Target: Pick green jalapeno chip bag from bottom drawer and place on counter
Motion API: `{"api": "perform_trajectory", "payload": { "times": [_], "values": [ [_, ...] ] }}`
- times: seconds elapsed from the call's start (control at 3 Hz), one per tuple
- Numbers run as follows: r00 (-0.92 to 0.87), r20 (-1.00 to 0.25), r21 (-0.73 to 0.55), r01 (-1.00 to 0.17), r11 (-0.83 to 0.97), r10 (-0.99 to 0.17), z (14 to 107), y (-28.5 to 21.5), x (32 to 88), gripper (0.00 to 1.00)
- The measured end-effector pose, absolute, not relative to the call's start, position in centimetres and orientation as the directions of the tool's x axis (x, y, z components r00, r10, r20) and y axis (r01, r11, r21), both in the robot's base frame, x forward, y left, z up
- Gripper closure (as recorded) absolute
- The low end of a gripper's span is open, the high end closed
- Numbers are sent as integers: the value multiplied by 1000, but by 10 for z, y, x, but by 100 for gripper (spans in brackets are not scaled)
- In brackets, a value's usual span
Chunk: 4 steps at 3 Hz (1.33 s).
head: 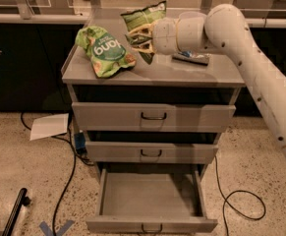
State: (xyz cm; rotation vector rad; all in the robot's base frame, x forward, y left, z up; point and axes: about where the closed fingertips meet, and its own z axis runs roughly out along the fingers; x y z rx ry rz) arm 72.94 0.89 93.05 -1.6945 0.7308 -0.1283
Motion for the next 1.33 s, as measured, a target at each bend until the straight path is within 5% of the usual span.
{"api": "perform_trajectory", "payload": {
  "times": [0.33, 1.33],
  "values": [
    [768, -342, -902, -429, -40, -542, 914, 8, 746, 100],
    [768, -342, -902, -430, -39, -541, 913, 8, 747, 34]
  ]
}}
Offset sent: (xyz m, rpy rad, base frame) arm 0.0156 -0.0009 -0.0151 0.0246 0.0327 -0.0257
